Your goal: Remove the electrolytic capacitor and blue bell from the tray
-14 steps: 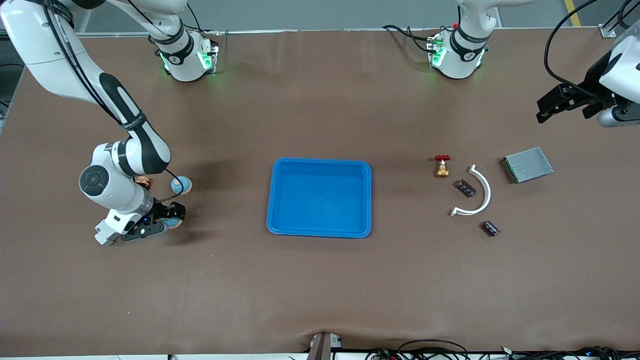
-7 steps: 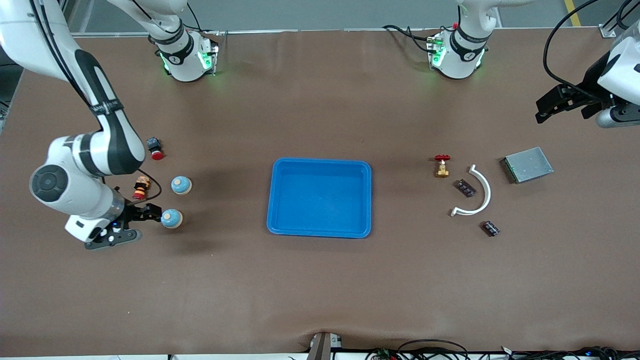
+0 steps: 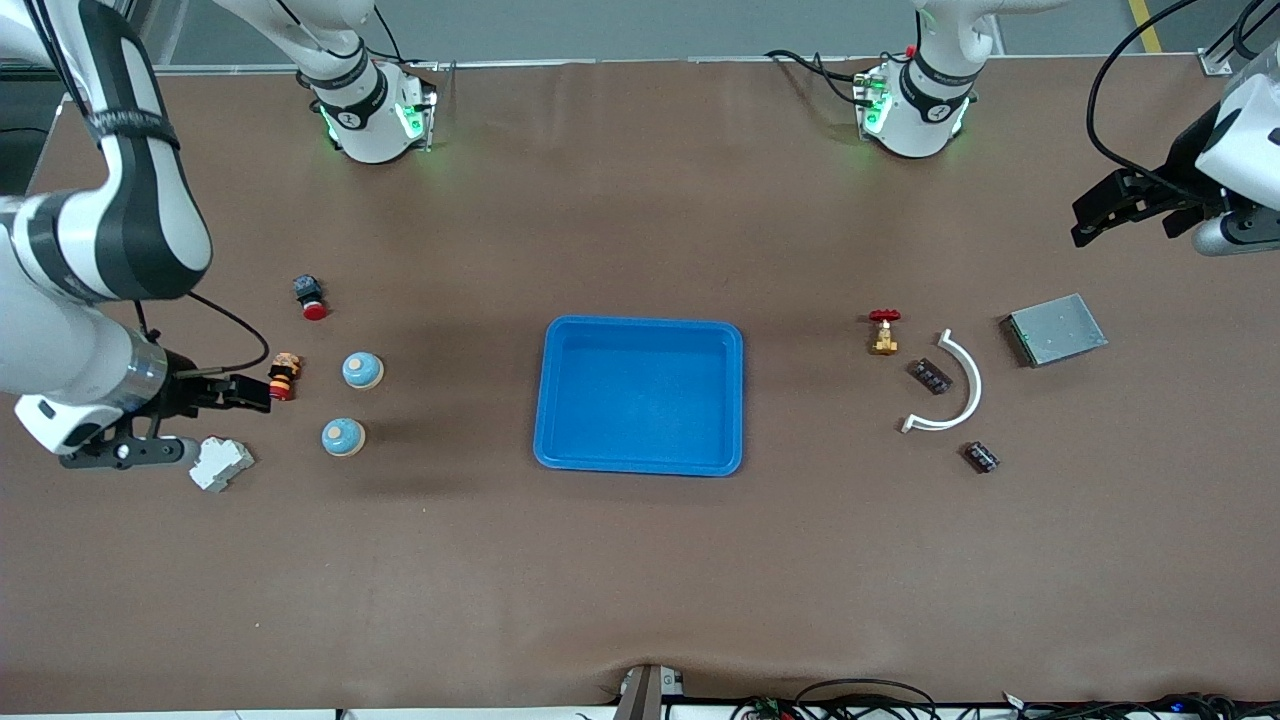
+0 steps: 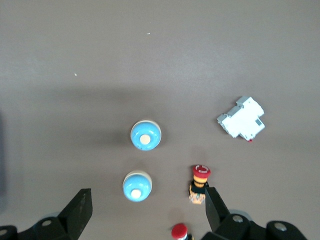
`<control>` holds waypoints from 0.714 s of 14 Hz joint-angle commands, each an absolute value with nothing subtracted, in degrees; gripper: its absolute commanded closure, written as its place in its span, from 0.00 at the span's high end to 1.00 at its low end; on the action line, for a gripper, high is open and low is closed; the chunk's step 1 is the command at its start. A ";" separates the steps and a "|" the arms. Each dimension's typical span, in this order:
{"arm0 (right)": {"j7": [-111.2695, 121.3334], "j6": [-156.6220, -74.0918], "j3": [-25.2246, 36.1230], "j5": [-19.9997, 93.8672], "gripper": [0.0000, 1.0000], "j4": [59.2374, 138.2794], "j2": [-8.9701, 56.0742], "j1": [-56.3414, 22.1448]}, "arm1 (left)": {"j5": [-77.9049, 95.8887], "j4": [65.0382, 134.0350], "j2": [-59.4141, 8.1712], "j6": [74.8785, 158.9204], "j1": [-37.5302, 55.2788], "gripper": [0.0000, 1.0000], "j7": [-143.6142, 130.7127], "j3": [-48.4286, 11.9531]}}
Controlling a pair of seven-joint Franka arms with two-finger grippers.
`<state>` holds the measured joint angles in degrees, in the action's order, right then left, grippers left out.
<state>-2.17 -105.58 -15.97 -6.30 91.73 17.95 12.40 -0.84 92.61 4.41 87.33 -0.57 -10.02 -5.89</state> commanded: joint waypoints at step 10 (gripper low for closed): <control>-2.29 -91.15 -3.08 1.05 1.00 91.41 1.94 0.97 | 0.09 92.81 5.27 88.24 -0.53 1.00 -9.84 -5.71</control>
<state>-2.96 -92.46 -4.43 -0.23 90.59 4.68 1.87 -0.84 92.38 4.63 87.63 -0.60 -10.03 -5.86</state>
